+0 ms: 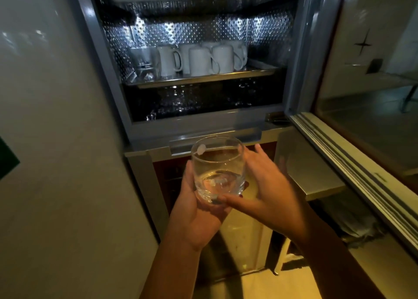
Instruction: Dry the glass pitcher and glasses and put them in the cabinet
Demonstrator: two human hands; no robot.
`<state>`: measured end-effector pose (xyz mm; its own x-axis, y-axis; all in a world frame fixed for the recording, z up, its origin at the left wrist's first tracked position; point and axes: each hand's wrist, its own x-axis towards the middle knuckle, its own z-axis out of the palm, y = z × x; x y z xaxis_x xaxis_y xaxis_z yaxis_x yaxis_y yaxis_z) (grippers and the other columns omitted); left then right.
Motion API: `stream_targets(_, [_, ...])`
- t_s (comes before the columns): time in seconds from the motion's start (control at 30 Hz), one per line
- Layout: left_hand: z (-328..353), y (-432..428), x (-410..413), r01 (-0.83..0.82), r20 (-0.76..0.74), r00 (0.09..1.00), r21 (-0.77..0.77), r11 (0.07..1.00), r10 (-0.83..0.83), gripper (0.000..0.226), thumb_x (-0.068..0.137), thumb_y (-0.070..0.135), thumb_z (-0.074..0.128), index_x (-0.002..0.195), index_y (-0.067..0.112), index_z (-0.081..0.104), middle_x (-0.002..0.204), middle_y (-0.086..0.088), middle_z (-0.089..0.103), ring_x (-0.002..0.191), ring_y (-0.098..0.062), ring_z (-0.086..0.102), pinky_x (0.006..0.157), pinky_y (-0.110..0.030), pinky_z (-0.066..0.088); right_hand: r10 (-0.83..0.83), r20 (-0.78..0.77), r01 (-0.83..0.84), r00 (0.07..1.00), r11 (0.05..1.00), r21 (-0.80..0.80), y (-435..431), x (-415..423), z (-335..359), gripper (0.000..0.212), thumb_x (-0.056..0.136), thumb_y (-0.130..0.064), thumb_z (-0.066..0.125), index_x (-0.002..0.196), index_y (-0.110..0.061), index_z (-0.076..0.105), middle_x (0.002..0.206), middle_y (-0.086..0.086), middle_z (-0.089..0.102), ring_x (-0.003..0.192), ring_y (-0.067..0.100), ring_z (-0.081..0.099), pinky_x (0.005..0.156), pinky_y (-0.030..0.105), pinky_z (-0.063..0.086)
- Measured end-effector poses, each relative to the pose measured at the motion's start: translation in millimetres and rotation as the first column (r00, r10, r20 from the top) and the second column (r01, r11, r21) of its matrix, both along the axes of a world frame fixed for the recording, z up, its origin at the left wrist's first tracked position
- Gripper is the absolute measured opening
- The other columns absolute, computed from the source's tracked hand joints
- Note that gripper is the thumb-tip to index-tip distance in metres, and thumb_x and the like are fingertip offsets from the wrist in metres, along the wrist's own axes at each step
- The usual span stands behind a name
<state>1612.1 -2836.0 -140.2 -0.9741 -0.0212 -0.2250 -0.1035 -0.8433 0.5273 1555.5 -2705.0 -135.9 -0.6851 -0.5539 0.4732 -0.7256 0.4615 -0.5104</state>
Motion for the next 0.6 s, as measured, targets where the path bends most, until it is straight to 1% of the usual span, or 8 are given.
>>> stream_targets(0.1, [6.6, -9.9, -0.5, -0.023, -0.008, 1.000, -0.032, 0.999, 0.023, 0.065, 0.089, 0.057, 0.038, 0.126, 0.006, 0.053, 0.112, -0.021, 0.064, 0.095, -0.032, 0.066, 0.071, -0.038, 0.058, -0.084, 0.000, 0.082, 0.996, 0.980, 0.182, -9.2, -0.8, 12.7, 0.112, 0.052, -0.087, 0.026, 0.146, -0.031, 0.004, 0.152, -0.017, 0.003, 0.135, 0.000, -0.014, 0.113, 0.042, -0.008])
stream_targets(0.17, [7.7, -18.8, 2.4, -0.045, -0.020, 0.999, -0.033, 0.998, 0.044, 0.066, 0.089, 0.058, 0.038, 0.126, 0.005, 0.052, 0.114, -0.021, 0.063, 0.098, -0.033, 0.065, 0.078, -0.041, 0.056, -0.064, 0.019, 0.057, 0.998, 0.969, 0.239, -18.3, 1.3, 19.8, 0.116, 0.050, -0.092, 0.025, 0.145, -0.032, -0.003, 0.152, -0.018, -0.003, 0.135, 0.003, -0.016, 0.112, 0.043, -0.013])
stream_targets(0.23, [5.1, -31.4, 3.9, -0.063, -0.045, 0.997, -0.039, 0.997, 0.062, 0.068, 0.089, 0.059, 0.038, 0.130, 0.007, 0.049, 0.121, -0.021, 0.060, 0.109, -0.035, 0.059, 0.091, -0.045, 0.048, -0.012, 0.039, 0.003, 0.999, 0.976, 0.218, -31.0, 3.4, 22.2, 0.113, 0.052, -0.089, 0.027, 0.145, -0.033, -0.006, 0.149, -0.021, -0.007, 0.135, 0.002, -0.016, 0.112, 0.041, -0.013])
stream_targets(0.33, [2.2, -50.5, 1.5, -0.128, -0.068, 0.990, -0.019, 0.992, 0.127, 0.065, 0.089, 0.058, 0.039, 0.130, 0.009, 0.049, 0.123, -0.020, 0.059, 0.113, -0.034, 0.057, 0.097, -0.047, 0.043, 0.047, 0.040, -0.054, 0.998, 0.979, 0.195, -51.2, -2.4, 18.5, 0.106, 0.058, -0.084, 0.030, 0.143, -0.036, -0.008, 0.140, -0.026, -0.013, 0.135, 0.000, -0.016, 0.109, 0.037, -0.016])
stream_targets(0.4, [4.8, -59.2, -2.7, -0.148, -0.100, 0.984, -0.034, 0.988, 0.144, 0.065, 0.090, 0.058, 0.039, 0.132, 0.009, 0.048, 0.126, -0.020, 0.056, 0.117, -0.035, 0.053, 0.106, -0.047, 0.035, 0.076, 0.024, -0.079, 0.997, 0.980, 0.184, -63.1, -11.9, 18.3, 0.104, 0.061, -0.082, 0.032, 0.145, -0.034, -0.006, 0.139, -0.027, -0.013, 0.134, -0.002, -0.015, 0.107, 0.035, -0.018])
stream_targets(0.43, [7.0, -63.0, -5.9, -0.160, -0.116, 0.981, -0.044, 0.986, 0.154, 0.064, 0.090, 0.057, 0.038, 0.131, 0.009, 0.048, 0.127, -0.020, 0.056, 0.118, -0.034, 0.053, 0.108, -0.047, 0.033, 0.088, 0.021, -0.090, 0.996, 0.980, 0.178, -68.8, -17.7, 20.0, 0.105, 0.061, -0.082, 0.033, 0.146, -0.033, -0.004, 0.139, -0.027, -0.012, 0.133, -0.003, -0.016, 0.107, 0.035, -0.019])
stream_targets(0.53, [14.9, -76.5, -20.7, -0.218, -0.150, 0.967, -0.049, 0.975, 0.208, 0.065, 0.090, 0.058, 0.036, 0.131, 0.008, 0.049, 0.125, -0.019, 0.058, 0.115, -0.031, 0.056, 0.101, -0.047, 0.037, 0.127, -0.011, -0.123, 0.992, 0.976, 0.177, -85.5, -37.1, 30.1, 0.107, 0.060, -0.082, 0.032, 0.147, -0.031, -0.002, 0.140, -0.026, -0.010, 0.132, -0.004, -0.018, 0.104, 0.033, -0.022])
stream_targets(0.6, [20.5, -85.8, -33.8, -0.238, -0.170, 0.960, -0.081, 0.968, 0.222, 0.068, 0.089, 0.060, 0.035, 0.134, 0.010, 0.045, 0.130, -0.018, 0.054, 0.120, -0.032, 0.052, 0.102, -0.047, 0.035, 0.157, -0.051, -0.145, 0.986, 0.973, 0.177, -95.6, -53.3, 37.5, 0.108, 0.058, -0.083, 0.030, 0.147, -0.031, -0.001, 0.140, -0.026, -0.010, 0.133, -0.003, -0.021, 0.103, 0.033, -0.025])
